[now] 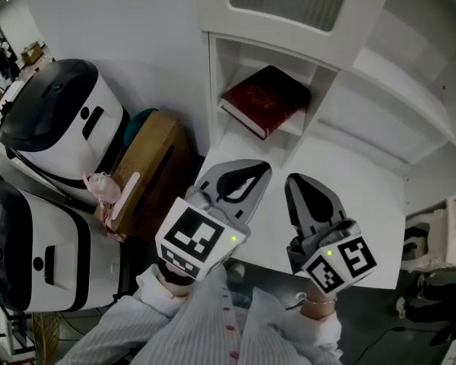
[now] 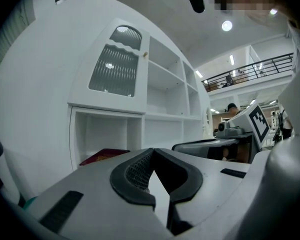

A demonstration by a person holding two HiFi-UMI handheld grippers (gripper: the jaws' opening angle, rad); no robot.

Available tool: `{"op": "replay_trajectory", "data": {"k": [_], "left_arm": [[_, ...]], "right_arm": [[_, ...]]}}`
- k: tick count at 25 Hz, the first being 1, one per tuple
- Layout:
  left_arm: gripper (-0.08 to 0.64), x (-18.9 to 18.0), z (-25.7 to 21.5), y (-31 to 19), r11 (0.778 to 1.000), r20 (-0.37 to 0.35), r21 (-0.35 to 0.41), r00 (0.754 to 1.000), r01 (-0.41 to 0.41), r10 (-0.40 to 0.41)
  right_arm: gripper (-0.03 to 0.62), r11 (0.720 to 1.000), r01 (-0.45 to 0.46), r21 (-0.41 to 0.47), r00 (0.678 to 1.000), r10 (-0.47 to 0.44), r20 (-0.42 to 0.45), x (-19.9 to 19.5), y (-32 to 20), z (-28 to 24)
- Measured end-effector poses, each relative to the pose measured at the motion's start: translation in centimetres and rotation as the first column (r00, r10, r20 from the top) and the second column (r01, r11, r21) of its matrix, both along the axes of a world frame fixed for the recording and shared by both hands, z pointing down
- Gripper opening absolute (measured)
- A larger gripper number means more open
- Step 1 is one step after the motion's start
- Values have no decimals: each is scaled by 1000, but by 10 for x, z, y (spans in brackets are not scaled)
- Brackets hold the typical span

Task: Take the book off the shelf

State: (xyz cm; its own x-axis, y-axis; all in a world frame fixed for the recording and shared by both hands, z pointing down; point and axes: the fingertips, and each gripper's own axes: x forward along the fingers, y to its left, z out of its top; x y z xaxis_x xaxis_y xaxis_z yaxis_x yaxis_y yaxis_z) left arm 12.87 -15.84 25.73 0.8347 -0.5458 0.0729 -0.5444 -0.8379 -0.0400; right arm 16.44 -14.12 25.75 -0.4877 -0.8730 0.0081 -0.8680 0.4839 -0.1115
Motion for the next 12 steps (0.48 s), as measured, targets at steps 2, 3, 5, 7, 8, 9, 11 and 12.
{"op": "replay_trajectory", "data": {"k": [2, 3, 5, 7, 8, 9, 11, 12], "left_arm": [[11, 5, 3, -5, 1000, 11, -4, 1000, 10, -10], [11, 6, 4, -8, 1000, 14, -6, 1000, 15, -15], [11, 8, 6, -14, 1000, 20, -10, 1000, 24, -23], [11, 9, 8, -20, 1000, 27, -11, 999, 29, -28], [11, 10, 9, -23, 999, 32, -10, 999, 30, -30], [11, 10, 10, -27, 999, 38, -9, 999, 32, -31], [11, 10, 11, -35, 999, 46, -5, 998, 34, -34], [11, 10, 11, -40, 999, 49, -3, 998, 35, -35]], "right_arm": [[15, 1000, 15, 0, 1000, -15, 0, 3, -5, -1], [15, 1000, 21, -1, 1000, -21, 1, 4, -8, -1], [15, 1000, 31, -1, 1000, -31, 2, 5, -14, -2], [15, 999, 35, -3, 999, -35, 2, 6, -20, -2], [15, 999, 35, -5, 999, -35, 2, 6, -22, -1], [15, 999, 34, -8, 999, -34, 2, 6, -25, 0], [15, 999, 30, -14, 1000, -30, 0, 6, -31, 1], [15, 999, 28, -17, 1000, -28, 0, 6, -34, 2]]}}
